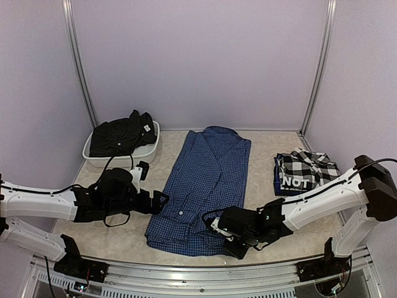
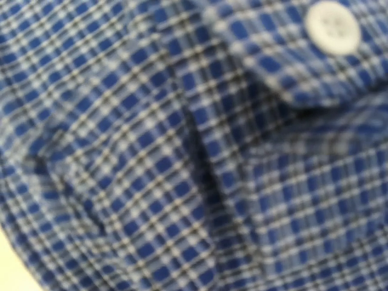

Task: Fold and stack the long sleeve shirts
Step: Pick up the rectangle-folded shirt from the center of the board.

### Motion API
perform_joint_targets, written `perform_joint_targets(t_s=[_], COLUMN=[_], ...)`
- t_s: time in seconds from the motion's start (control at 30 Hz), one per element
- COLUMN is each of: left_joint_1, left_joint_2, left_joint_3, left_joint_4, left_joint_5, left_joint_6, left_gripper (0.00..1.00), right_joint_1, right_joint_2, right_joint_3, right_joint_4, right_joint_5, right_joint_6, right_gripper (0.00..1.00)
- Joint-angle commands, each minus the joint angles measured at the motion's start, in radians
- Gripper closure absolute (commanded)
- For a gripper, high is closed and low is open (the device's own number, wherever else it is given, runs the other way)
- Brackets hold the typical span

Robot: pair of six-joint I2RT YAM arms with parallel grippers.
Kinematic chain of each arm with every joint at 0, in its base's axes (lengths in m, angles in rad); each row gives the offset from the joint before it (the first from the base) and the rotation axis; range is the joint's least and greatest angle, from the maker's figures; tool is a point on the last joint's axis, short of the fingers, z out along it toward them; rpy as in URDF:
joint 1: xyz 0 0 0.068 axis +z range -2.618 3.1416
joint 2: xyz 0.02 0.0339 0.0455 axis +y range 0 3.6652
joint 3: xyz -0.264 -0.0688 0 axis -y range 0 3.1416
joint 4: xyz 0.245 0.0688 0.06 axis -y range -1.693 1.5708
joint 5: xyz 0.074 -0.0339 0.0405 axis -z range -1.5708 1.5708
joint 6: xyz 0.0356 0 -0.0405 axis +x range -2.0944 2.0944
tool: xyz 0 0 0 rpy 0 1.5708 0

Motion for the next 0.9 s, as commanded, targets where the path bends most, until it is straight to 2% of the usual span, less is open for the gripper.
perform_joint_targets(t_s=[0.0, 0.13, 0.43, 0.73, 0.87], left_joint_1=[0.0, -0.018, -0.152, -0.292, -0.32], left_joint_2=[0.005, -0.007, -0.04, -0.018, 0.02], left_joint_3=[0.027, 0.017, -0.029, -0.092, -0.121], left_joint_4=[-0.017, -0.014, 0.067, 0.107, 0.159], left_joint_5=[0.008, 0.044, 0.067, 0.088, 0.136], left_joint_6=[0.046, 0.089, 0.199, 0.283, 0.321], left_gripper=[0.01, 0.01, 0.01, 0.01, 0.01], right_joint_1=[0.014, 0.013, -0.01, -0.105, -0.136], right_joint_2=[0.014, -0.028, -0.062, -0.193, -0.252], right_joint_3=[-0.051, -0.048, -0.067, -0.13, -0.153], right_joint_4=[-0.107, -0.139, -0.26, -0.293, -0.29], right_joint_5=[0.0, -0.025, -0.094, -0.195, -0.211], right_joint_6=[0.043, 0.087, 0.227, 0.276, 0.279], right_gripper=[0.93, 1.0, 1.0, 1.0, 1.0])
